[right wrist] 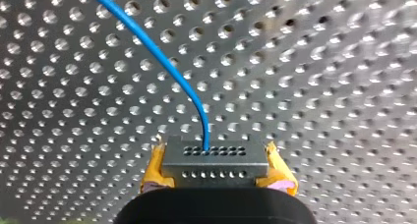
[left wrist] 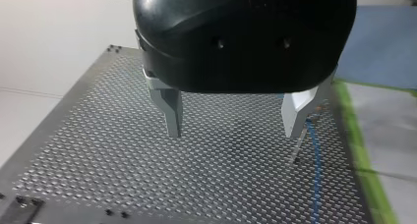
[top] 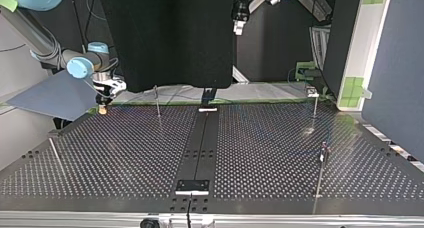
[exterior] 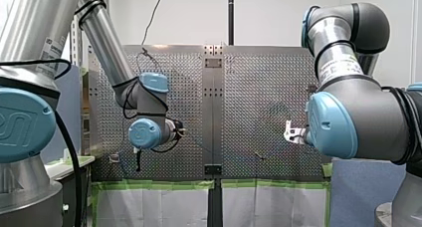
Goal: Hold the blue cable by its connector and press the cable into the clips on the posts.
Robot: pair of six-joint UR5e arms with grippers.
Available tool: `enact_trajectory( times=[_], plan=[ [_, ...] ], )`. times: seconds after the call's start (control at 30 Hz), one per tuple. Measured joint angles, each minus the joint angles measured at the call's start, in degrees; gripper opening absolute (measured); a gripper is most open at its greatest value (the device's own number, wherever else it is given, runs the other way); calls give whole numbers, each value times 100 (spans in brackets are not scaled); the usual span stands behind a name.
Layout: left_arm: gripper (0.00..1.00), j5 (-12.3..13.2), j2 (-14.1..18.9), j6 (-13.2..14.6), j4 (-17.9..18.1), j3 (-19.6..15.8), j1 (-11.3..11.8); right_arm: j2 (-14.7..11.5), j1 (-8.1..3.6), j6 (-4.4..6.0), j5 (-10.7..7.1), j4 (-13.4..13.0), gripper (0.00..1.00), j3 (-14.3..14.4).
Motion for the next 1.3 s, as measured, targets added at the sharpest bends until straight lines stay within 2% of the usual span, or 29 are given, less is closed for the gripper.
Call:
enact_trajectory(
  times=[0.17, 0.3, 0.43, 0.57, 0.67, 0.87, 1.3],
  plan=[
    [99, -5, 0, 0, 0, -279, 25, -283, 13, 34, 1, -41, 0, 159],
    [99, -5, 0, 0, -13, -358, 35, -502, 19, 80, -18, -54, 0, 262],
    [99, -6, 0, 2, -17, -364, 36, -719, 27, 199, -30, -104, 0, 346],
    [99, -7, 0, 13, -4, -343, 50, -951, -23, 343, -47, -214, 0, 424],
    [99, 1, 0, 26, -4, -301, 62, -1104, -42, 413, -57, -277, 0, 449],
    [99, 17, 0, 117, -23, -221, 65, -1294, -40, 438, -68, -301, 0, 455],
    [99, 19, 0, 132, -26, -211, 64, -1315, -40, 440, -70, -302, 0, 455]
  ],
)
